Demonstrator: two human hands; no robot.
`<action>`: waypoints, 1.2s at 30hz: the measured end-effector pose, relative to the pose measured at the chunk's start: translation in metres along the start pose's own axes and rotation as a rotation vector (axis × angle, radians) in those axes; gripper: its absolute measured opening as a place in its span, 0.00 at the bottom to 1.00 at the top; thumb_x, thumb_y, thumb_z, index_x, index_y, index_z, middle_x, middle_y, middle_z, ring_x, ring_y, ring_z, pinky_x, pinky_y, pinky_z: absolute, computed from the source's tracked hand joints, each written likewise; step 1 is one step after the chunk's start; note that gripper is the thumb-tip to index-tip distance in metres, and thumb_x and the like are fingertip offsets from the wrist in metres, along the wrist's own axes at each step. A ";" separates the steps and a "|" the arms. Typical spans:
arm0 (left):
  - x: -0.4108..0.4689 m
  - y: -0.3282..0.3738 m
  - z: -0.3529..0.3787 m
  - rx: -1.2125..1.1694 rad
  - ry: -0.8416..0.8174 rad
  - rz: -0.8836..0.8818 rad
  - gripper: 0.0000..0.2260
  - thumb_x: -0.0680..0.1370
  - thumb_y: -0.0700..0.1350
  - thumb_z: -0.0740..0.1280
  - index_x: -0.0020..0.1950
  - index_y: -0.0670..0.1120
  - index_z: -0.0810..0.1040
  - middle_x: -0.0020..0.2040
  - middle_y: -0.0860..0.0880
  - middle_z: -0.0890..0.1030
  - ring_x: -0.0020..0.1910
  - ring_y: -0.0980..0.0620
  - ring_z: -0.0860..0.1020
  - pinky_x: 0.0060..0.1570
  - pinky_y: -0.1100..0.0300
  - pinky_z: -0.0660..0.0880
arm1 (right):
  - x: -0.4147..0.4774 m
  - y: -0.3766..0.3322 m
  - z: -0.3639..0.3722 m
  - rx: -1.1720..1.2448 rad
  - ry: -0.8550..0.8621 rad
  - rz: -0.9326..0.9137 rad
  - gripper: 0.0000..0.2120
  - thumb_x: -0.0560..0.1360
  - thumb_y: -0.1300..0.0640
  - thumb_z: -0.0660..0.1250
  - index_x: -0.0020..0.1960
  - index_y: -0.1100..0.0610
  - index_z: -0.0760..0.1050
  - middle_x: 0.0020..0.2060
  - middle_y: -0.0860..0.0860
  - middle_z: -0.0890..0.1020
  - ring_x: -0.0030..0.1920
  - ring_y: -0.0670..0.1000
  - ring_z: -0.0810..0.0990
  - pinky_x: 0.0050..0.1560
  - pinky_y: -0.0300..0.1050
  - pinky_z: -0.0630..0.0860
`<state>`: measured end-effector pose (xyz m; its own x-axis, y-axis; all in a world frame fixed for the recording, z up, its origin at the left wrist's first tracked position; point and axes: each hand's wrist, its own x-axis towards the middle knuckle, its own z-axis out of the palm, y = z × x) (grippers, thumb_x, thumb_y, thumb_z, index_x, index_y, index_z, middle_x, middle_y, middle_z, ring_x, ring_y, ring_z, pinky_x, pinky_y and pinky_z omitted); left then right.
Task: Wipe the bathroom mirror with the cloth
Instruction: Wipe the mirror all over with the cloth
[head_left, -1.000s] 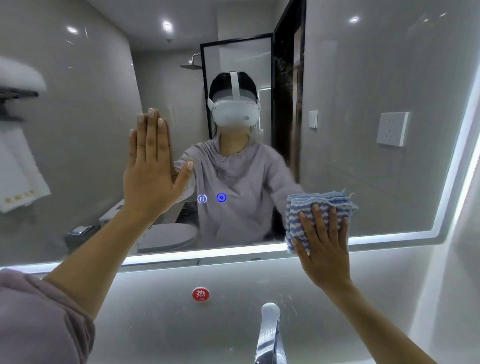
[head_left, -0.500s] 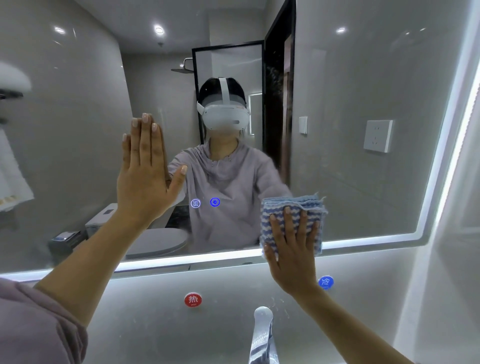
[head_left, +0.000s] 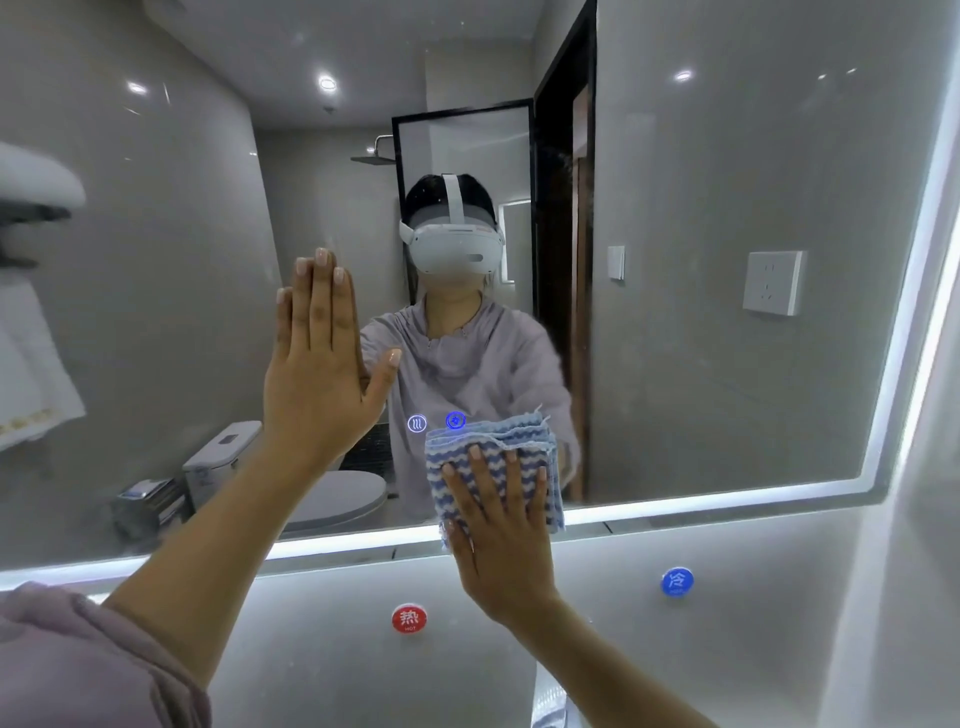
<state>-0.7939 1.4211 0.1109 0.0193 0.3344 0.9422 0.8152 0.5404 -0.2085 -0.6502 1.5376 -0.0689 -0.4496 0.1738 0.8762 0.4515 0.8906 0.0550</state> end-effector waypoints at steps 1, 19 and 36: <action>0.000 0.000 0.001 0.000 0.001 0.000 0.36 0.81 0.61 0.47 0.77 0.35 0.46 0.78 0.35 0.50 0.78 0.39 0.48 0.77 0.50 0.41 | 0.000 0.002 -0.001 -0.001 0.003 -0.007 0.28 0.81 0.47 0.48 0.79 0.50 0.45 0.79 0.50 0.45 0.78 0.57 0.45 0.76 0.58 0.42; 0.000 0.000 0.000 0.007 -0.002 0.001 0.36 0.81 0.61 0.48 0.77 0.35 0.47 0.78 0.35 0.49 0.78 0.40 0.46 0.77 0.49 0.42 | -0.023 0.126 -0.034 -0.088 0.016 0.033 0.27 0.82 0.48 0.45 0.79 0.50 0.44 0.79 0.49 0.45 0.78 0.58 0.46 0.76 0.61 0.46; -0.001 0.001 0.004 0.034 0.005 -0.004 0.36 0.81 0.61 0.47 0.77 0.33 0.48 0.78 0.35 0.49 0.78 0.38 0.48 0.77 0.47 0.43 | -0.027 0.202 -0.068 -0.146 0.072 0.242 0.29 0.82 0.48 0.46 0.79 0.56 0.41 0.78 0.55 0.42 0.76 0.65 0.46 0.74 0.67 0.48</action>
<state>-0.7955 1.4240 0.1090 0.0191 0.3288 0.9442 0.7952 0.5674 -0.2137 -0.4942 1.6844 -0.0487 -0.2620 0.3389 0.9036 0.6476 0.7560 -0.0958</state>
